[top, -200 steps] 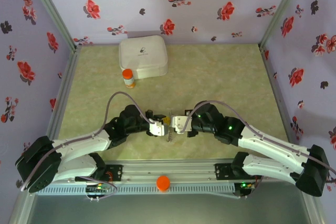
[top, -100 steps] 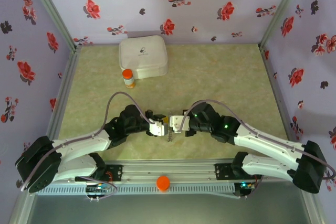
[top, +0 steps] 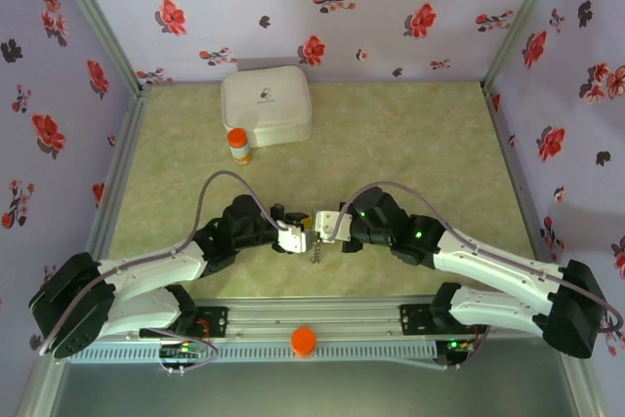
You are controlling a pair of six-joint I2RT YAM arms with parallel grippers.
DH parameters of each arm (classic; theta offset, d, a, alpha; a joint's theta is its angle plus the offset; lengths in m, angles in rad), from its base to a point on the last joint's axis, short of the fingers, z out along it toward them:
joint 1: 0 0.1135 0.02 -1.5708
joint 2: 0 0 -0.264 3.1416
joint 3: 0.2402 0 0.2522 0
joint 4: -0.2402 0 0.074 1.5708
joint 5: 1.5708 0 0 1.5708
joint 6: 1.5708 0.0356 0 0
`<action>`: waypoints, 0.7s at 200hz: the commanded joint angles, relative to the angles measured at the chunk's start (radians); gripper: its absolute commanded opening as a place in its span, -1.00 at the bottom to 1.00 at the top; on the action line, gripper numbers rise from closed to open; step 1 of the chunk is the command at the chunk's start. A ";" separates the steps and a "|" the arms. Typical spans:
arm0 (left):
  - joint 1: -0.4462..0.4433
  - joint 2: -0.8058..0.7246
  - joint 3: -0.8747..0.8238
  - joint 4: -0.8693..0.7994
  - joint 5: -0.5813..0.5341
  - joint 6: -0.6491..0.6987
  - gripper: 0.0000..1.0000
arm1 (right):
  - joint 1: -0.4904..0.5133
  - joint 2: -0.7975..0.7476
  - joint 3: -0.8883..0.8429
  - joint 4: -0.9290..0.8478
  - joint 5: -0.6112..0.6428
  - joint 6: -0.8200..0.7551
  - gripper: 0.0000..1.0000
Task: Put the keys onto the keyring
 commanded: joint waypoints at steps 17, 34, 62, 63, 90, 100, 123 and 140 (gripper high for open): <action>-0.005 0.004 0.030 0.046 0.019 0.019 -1.00 | -0.001 -0.017 0.008 0.066 -0.040 0.055 -1.00; -0.006 0.007 0.030 0.046 0.020 0.017 -1.00 | -0.002 -0.020 -0.001 0.084 -0.041 0.055 -1.00; -0.006 0.006 0.032 0.044 0.019 0.018 -1.00 | -0.002 -0.018 -0.003 0.091 -0.023 0.055 -1.00; -0.005 0.006 0.032 0.044 0.018 0.018 -1.00 | -0.002 -0.018 -0.003 0.090 -0.021 0.056 -1.00; -0.006 -0.002 0.026 0.060 0.013 0.031 -1.00 | -0.005 0.000 0.012 0.067 0.071 0.097 -1.00; -0.006 -0.004 0.016 0.086 0.000 0.040 -1.00 | -0.013 0.004 0.019 0.051 0.079 0.131 -1.00; -0.006 -0.006 -0.001 0.136 -0.030 0.064 -1.00 | -0.045 -0.003 0.017 0.042 0.032 0.232 -1.00; -0.006 -0.003 -0.001 0.150 -0.036 0.078 -1.00 | -0.076 -0.006 0.006 0.050 0.006 0.291 -1.00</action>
